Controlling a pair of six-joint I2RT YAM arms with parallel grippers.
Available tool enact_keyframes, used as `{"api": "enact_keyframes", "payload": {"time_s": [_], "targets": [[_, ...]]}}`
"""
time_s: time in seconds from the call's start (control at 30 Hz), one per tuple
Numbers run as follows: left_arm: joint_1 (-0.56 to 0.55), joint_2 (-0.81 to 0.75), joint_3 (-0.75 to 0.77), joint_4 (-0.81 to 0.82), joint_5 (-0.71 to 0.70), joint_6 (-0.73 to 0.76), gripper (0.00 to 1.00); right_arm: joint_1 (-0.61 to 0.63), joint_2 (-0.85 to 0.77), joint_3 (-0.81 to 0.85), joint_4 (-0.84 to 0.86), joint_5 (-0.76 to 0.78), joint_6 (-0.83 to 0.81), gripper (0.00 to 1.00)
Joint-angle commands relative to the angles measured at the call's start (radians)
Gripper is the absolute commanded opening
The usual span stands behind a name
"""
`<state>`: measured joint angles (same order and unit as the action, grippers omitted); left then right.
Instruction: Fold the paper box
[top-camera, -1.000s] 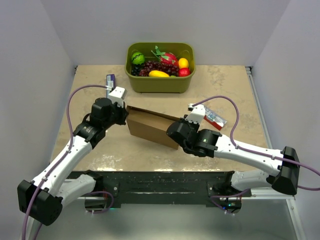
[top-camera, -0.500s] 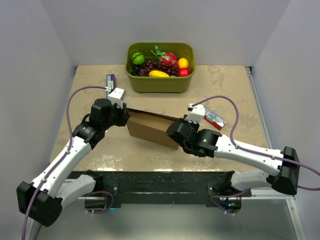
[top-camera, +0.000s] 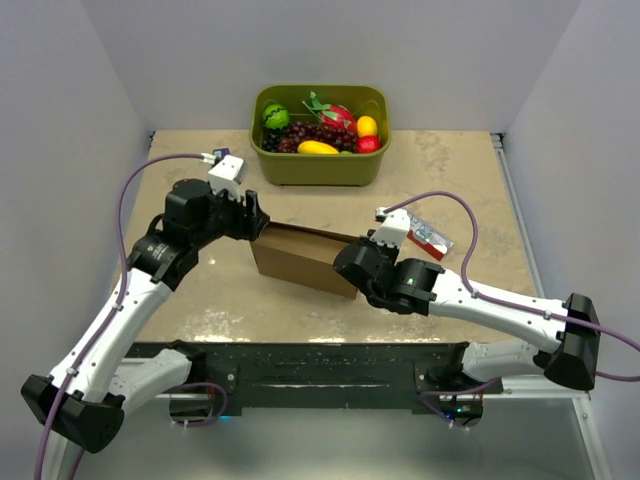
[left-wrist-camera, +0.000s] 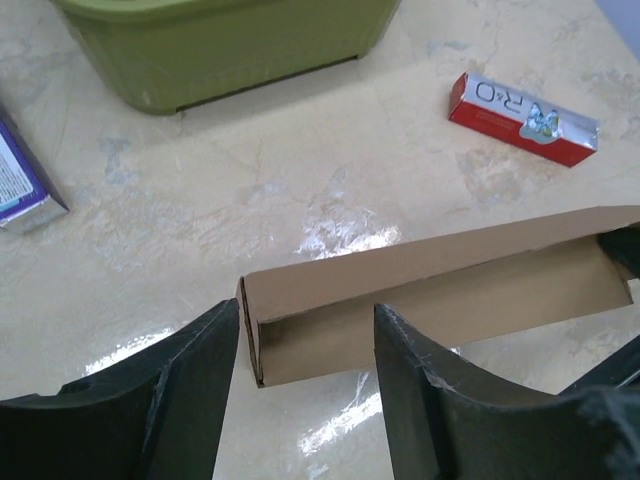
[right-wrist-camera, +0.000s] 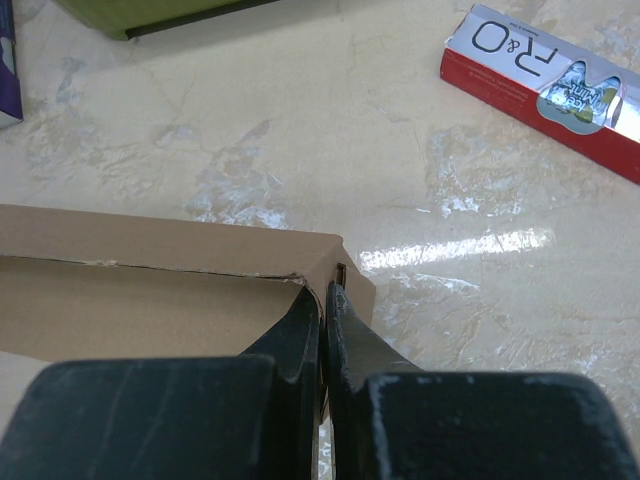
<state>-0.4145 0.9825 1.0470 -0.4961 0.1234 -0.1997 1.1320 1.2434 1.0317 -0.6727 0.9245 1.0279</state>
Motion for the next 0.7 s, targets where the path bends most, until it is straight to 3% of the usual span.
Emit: {"api": "enact_keyframes", "payload": {"time_s": [0.0,0.23,0.5,0.67], "targets": [[0.006,0.025,0.056,0.011,-0.005,-0.021,0.62,0.015,0.044,-0.061,-0.157,-0.147,-0.006,0.0],[0.019,0.065,-0.036,0.148,-0.057,-0.079,0.6,0.014,0.041,-0.068,-0.146,-0.151,-0.005,0.0],[0.02,0.01,-0.18,0.185,-0.113,-0.122,0.57,0.014,0.044,-0.064,-0.149,-0.147,-0.009,0.0],[0.02,-0.008,-0.268,0.215,-0.093,-0.144,0.49,0.014,0.044,-0.064,-0.154,-0.147,-0.009,0.0]]}}
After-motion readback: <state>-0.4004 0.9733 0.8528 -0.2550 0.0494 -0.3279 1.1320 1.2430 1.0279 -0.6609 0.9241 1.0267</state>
